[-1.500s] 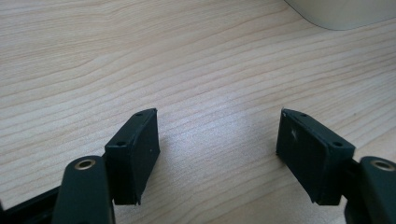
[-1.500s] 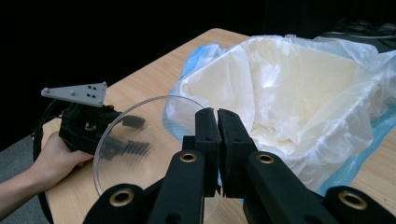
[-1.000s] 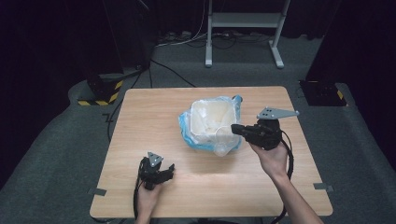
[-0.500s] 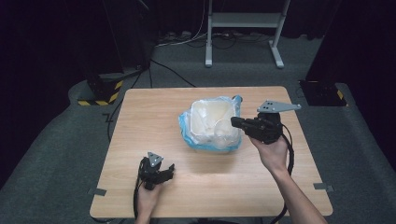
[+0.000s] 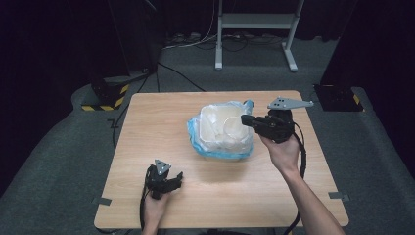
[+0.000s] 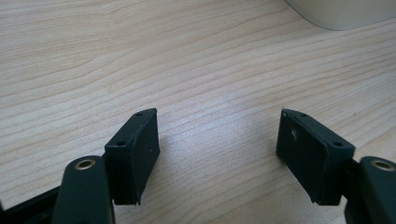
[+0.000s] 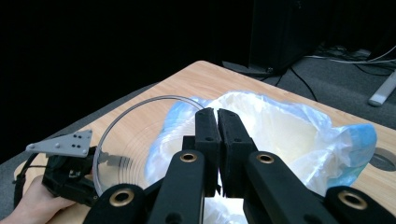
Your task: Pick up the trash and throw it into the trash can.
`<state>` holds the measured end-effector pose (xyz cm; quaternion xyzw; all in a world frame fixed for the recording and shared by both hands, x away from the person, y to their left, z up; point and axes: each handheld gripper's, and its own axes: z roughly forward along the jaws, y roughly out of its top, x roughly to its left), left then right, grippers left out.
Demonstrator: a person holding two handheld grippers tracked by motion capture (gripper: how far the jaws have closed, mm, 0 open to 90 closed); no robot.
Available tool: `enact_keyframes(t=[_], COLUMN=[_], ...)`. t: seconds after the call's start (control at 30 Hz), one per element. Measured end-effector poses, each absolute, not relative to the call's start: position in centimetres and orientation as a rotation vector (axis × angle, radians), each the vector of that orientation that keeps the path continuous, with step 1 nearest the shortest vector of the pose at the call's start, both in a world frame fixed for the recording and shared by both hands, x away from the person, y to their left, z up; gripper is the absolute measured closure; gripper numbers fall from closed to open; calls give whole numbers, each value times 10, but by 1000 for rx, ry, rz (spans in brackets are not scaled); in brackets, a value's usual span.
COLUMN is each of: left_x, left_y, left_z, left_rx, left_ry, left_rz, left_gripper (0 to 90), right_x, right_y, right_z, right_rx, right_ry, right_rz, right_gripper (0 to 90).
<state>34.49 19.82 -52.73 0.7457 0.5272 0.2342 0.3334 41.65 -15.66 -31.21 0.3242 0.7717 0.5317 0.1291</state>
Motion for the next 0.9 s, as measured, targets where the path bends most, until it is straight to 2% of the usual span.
enact_keyframes(t=[0.9], left_x=[345], left_y=[198], left_z=[-527], left_rx=[1948], left_ry=[1377], left_rz=[610], left_gripper=[295], right_x=[449], right_y=[-149], right_z=[-318], right_rx=[1018], right_ry=[2193], right_rz=[1482], right_gripper=[872])
